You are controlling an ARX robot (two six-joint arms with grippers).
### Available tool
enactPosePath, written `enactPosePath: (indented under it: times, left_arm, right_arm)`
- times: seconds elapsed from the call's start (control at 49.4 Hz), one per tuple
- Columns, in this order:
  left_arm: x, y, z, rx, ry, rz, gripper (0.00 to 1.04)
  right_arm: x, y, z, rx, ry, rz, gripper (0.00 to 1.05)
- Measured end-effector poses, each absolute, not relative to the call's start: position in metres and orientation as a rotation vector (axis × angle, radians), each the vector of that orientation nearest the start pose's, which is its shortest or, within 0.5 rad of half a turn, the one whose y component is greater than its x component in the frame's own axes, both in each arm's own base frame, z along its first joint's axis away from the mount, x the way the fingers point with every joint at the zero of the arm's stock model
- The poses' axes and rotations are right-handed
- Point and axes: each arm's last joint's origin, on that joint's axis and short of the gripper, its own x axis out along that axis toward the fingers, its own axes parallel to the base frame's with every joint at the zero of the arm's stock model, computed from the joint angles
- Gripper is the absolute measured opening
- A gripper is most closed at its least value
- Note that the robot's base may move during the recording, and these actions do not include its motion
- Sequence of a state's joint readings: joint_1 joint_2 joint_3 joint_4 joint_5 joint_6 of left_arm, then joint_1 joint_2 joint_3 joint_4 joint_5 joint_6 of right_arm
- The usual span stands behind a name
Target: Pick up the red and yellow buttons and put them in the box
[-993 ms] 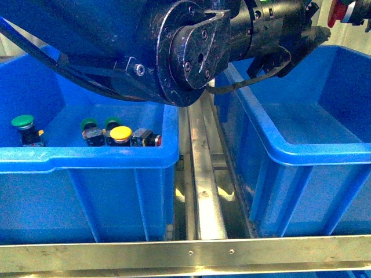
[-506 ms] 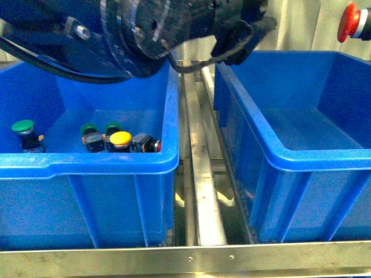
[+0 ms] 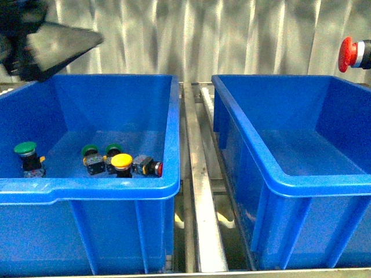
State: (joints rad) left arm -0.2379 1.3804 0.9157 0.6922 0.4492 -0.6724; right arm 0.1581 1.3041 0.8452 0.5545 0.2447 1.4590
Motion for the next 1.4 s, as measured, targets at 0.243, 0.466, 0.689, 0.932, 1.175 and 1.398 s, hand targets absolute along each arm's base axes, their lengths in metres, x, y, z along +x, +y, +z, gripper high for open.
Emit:
enactPosePath:
  times: [0.243, 0.466, 0.689, 0.932, 1.175, 1.398]
  left_arm:
    - [0.214, -0.03, 0.296, -0.391, -0.009, -0.214, 0.81]
    - [0.139, -0.001, 0.232, -0.084, 0.078, 0.006, 0.48]
    - [0.098, 0.0, 0.194, -0.022, -0.007, -0.004, 0.12]
    - [0.097, 0.0, 0.169, -0.013, 0.0, -0.001, 0.03]
    - [0.097, 0.0, 0.17, -0.011, -0.006, -0.003, 0.03]
    - [0.097, 0.0, 0.17, -0.011, -0.006, -0.002, 0.06]
  right_arm:
    - [0.28, 0.048, 0.32, 1.423, -0.146, 0.01, 0.4]
    - [0.269, 0.058, 0.321, 1.388, -0.145, 0.013, 0.4]
    - [0.257, 0.068, 0.321, 1.349, -0.132, 0.028, 0.4]
    - [0.246, 0.072, 0.322, 1.318, -0.138, 0.027, 0.4]
    - [0.238, 0.071, 0.327, 1.305, -0.159, 0.032, 0.4]
    - [0.234, 0.07, 0.327, 1.281, -0.17, 0.02, 0.4]
